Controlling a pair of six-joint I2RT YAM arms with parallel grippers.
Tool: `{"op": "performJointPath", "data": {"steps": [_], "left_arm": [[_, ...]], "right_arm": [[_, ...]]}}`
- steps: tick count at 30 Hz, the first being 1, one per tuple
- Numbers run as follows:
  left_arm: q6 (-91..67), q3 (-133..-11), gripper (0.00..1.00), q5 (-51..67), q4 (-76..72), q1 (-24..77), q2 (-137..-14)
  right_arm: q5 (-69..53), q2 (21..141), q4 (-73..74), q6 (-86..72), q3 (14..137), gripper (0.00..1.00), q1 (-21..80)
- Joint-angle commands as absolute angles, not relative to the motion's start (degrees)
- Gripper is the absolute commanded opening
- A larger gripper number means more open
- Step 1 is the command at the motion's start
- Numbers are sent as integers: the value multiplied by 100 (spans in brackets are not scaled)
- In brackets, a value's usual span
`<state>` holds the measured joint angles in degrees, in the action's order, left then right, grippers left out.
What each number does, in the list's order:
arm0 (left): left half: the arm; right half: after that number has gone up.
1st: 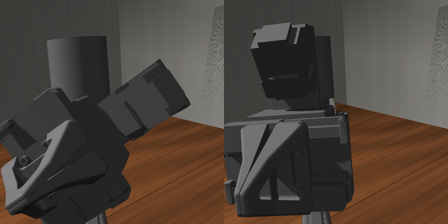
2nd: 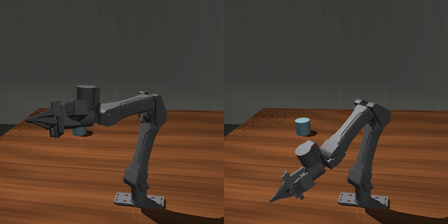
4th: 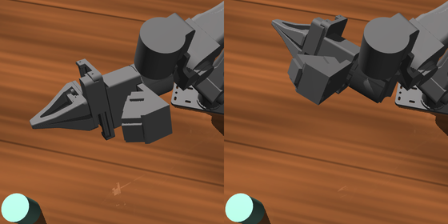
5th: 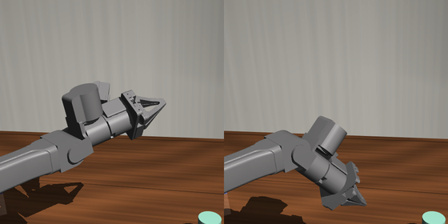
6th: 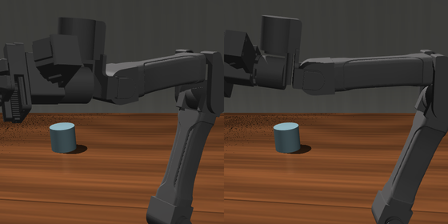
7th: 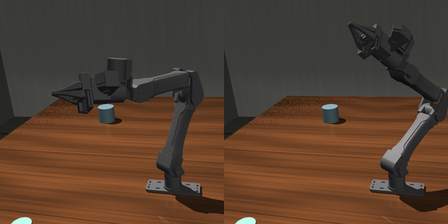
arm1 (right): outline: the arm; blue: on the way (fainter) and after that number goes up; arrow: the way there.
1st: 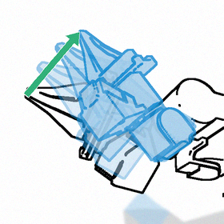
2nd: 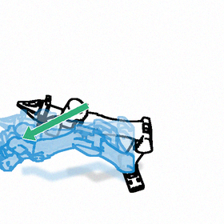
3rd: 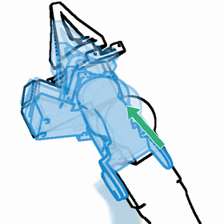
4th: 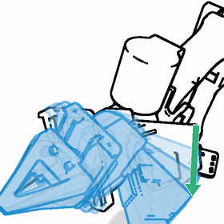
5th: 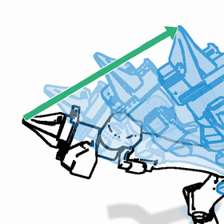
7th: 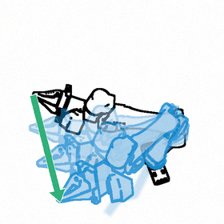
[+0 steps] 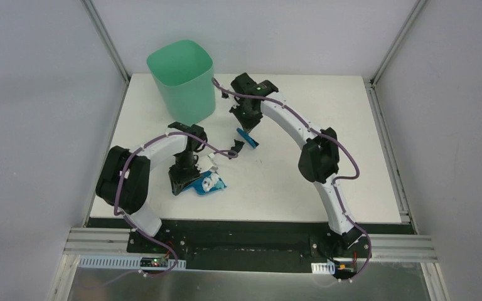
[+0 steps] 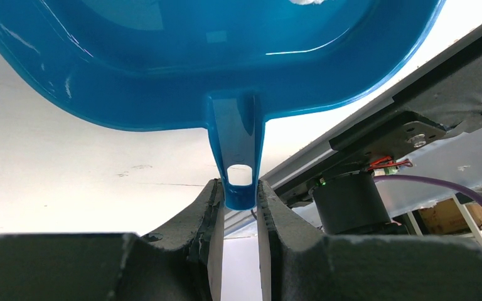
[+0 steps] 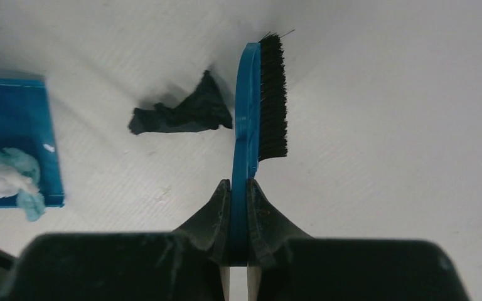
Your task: Sweep away the paper scraps from the table
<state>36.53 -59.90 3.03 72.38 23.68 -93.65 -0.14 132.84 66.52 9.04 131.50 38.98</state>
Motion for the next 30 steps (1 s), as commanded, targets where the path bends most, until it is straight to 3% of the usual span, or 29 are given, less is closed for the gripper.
{"op": "performJointPath", "data": {"steps": [1,19,27,30], "left_arm": [[3562,-6143,3,218,7287,2412,-9436],[3532,-6315,3,266,7280,2408,-9584],[3936,-6057,2,624,6922,2406,-9219],[3967,-5919,2,717,6736,2404,-9038]], "right_arm": [[-1282,13257,7036,531,12867,0,4244],[-2478,12151,7026,265,11986,0,5317],[-1603,12306,6925,181,12330,0,4664],[-1788,12261,6882,35,12363,0,4112]]}}
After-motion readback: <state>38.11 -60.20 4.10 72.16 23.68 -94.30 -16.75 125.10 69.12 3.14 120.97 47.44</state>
